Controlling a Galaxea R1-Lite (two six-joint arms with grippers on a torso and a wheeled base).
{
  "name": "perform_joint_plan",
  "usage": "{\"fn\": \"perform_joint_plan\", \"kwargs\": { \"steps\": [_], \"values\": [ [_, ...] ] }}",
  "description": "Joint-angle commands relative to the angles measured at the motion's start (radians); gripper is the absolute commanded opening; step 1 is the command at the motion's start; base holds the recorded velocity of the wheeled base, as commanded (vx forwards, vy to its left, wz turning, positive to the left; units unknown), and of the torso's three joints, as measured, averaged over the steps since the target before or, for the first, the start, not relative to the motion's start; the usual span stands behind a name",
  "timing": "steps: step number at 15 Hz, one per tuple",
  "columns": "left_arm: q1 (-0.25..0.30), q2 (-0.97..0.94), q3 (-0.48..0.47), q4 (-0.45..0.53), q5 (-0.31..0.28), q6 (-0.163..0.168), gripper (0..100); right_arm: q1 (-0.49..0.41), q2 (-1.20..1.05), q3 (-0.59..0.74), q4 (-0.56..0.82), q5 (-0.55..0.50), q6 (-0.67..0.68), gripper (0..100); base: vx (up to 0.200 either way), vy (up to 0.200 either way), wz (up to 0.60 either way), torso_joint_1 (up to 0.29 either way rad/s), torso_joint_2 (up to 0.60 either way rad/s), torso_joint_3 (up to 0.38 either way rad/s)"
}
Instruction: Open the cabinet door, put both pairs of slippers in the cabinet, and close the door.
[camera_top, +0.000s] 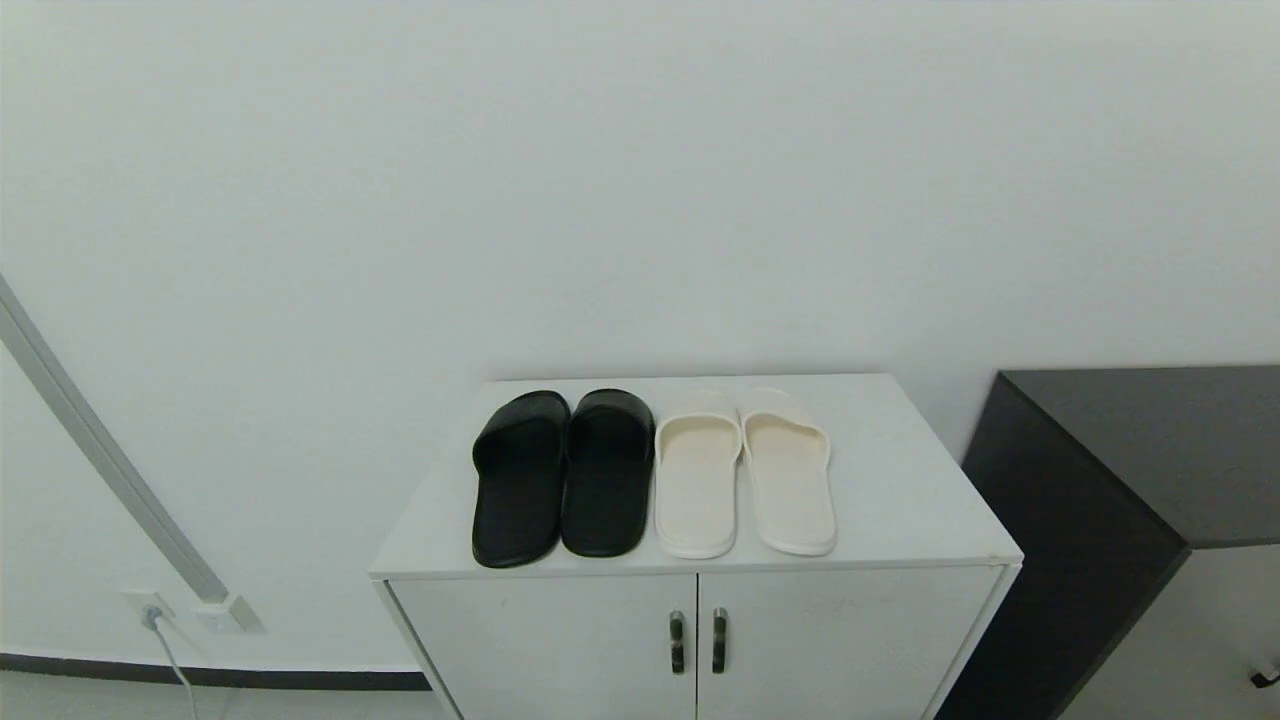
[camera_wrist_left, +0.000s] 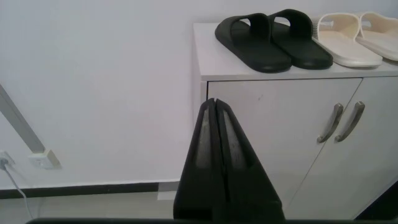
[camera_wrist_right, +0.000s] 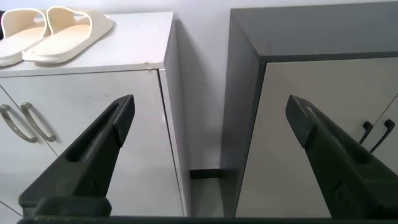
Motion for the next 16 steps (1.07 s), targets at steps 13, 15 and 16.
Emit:
{"fn": "perform_joint_plan", "kwargs": {
  "steps": [13, 15, 16],
  "values": [
    [0.0, 0.001, 0.0, 0.0, -0.005, 0.02, 0, 0.115, 0.676, -0.259, -0.138, 0.226, 0.098, 100, 0.0, 0.0, 0.0, 0.0, 0.0, 0.0],
    [0.0, 0.001, 0.0, 0.001, -0.005, 0.023, 0, 0.175, 0.822, -0.311, -0.224, 0.221, 0.13, 100, 0.0, 0.0, 0.0, 0.0, 0.0, 0.0],
    [0.0, 0.001, 0.0, 0.001, -0.005, 0.023, 0, 0.233, 0.922, -0.354, -0.287, 0.216, 0.188, 100, 0.0, 0.0, 0.0, 0.0, 0.0, 0.0]
  ]
}}
